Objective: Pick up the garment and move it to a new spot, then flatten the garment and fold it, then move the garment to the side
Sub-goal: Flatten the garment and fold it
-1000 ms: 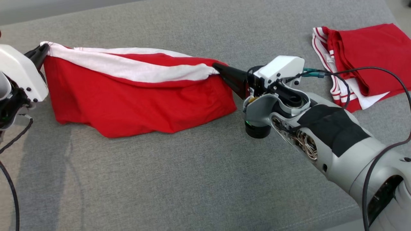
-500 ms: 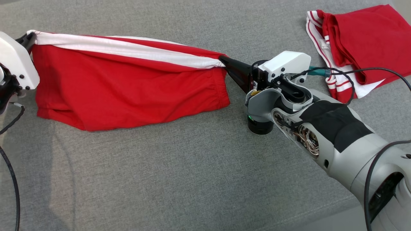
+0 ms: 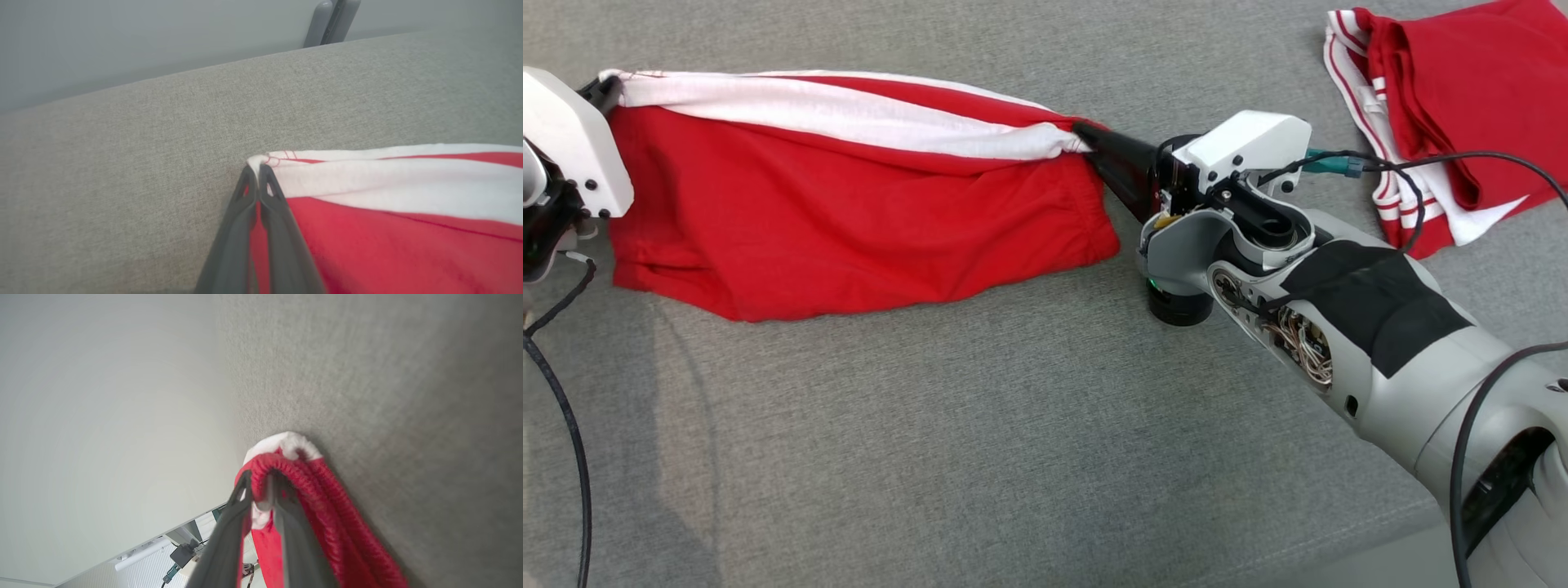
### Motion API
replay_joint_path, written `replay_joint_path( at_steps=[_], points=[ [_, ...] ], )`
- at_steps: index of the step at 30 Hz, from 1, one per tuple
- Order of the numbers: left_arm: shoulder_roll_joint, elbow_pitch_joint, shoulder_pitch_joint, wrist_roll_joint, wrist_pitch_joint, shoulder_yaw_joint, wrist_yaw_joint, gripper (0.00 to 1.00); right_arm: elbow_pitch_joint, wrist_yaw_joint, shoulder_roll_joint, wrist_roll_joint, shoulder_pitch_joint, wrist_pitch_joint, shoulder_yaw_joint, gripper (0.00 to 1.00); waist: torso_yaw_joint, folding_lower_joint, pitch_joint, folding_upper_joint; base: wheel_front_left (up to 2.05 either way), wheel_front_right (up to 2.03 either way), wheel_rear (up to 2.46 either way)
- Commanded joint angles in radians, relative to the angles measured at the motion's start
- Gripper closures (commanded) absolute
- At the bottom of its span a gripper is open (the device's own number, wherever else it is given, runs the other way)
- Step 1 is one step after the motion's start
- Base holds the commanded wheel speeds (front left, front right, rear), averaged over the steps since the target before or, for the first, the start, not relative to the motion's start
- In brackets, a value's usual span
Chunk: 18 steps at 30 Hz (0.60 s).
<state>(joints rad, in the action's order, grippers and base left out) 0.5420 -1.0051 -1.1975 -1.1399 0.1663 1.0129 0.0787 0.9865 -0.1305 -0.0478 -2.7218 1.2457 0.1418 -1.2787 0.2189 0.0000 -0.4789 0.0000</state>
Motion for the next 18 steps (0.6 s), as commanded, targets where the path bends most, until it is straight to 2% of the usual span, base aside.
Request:
replay_joint_path(
  at_steps=[1,4,8,13,18],
  points=[
    [-0.002,-0.012,-0.021,-0.002,-0.014,-0.002,0.005,0.0,0.007,0.0,-0.007,-0.004,0.006,-0.014,-0.004,0.0,-0.004,0.0,0.0,0.0,0.0,0.0,0.0],
    [-0.019,-0.025,-0.021,0.001,-0.028,0.0,0.01,0.0,0.028,0.0,-0.008,0.0,-0.001,-0.033,-0.004,0.0,-0.012,0.0,0.004,0.0,0.0,0.0,0.0],
    [-0.031,-0.035,-0.036,0.002,-0.101,-0.016,0.018,0.0,0.059,0.0,-0.009,-0.007,-0.005,-0.05,-0.004,0.0,-0.022,0.0,0.017,0.0,0.0,0.0,0.0],
    [-0.042,-0.054,-0.041,0.003,-0.149,-0.02,0.024,0.0,0.106,0.0,-0.009,0.047,0.01,-0.074,-0.003,0.0,-0.032,0.0,0.046,0.0,0.0,0.0,0.0],
    [-0.063,-0.056,-0.017,-0.003,-0.179,-0.018,0.033,0.0,0.153,0.0,-0.005,0.069,-0.012,-0.054,-0.003,0.0,-0.048,0.0,0.088,0.0,0.0,0.0,0.0]
  ],
)
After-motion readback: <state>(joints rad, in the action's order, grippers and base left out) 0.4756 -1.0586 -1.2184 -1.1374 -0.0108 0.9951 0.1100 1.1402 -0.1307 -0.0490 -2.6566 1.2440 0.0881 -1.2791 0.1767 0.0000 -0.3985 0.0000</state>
